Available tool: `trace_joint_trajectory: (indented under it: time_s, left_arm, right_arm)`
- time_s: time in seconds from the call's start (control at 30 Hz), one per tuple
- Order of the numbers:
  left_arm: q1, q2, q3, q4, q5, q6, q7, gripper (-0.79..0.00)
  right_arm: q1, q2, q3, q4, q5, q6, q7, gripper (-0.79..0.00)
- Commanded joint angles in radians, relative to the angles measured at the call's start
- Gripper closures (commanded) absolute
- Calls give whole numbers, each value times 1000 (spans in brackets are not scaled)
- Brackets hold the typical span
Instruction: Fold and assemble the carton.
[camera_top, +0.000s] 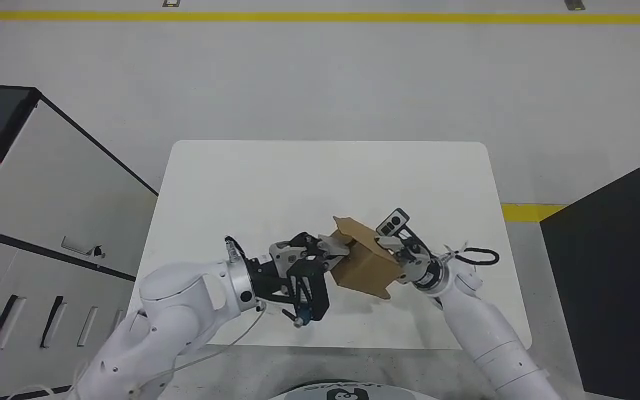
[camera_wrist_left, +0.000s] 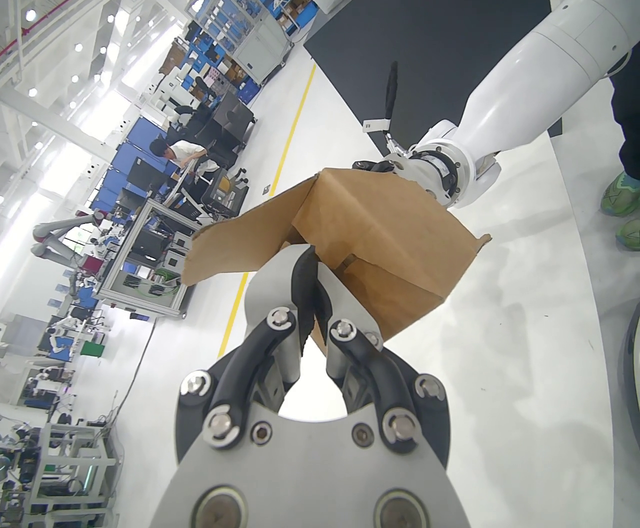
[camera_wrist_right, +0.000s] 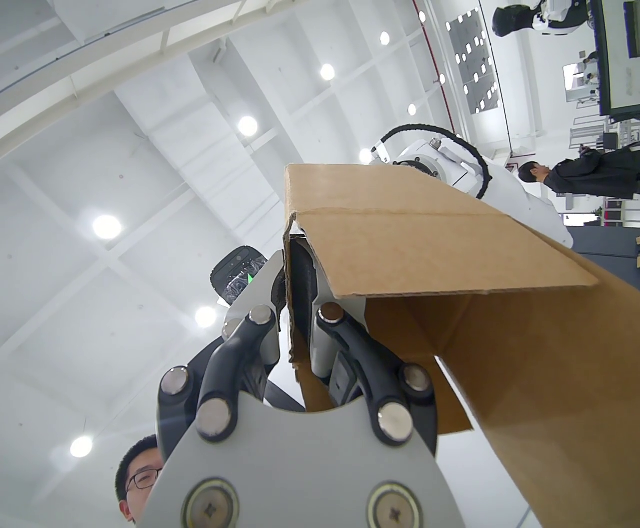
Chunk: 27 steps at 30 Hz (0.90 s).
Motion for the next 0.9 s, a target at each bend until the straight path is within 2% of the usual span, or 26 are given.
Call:
trace_joint_trajectory:
  time_s: [0.0, 0.87]
  left_arm:
    - [-2, 0, 8, 0, 8, -3, -4, 0]
    - [-5, -1, 24, 0, 20, -3, -23, 0]
  right_arm:
    - [-1, 0, 0, -2, -1, 0, 2, 0]
    - [-7, 1, -5, -7, -17, -6, 3, 0]
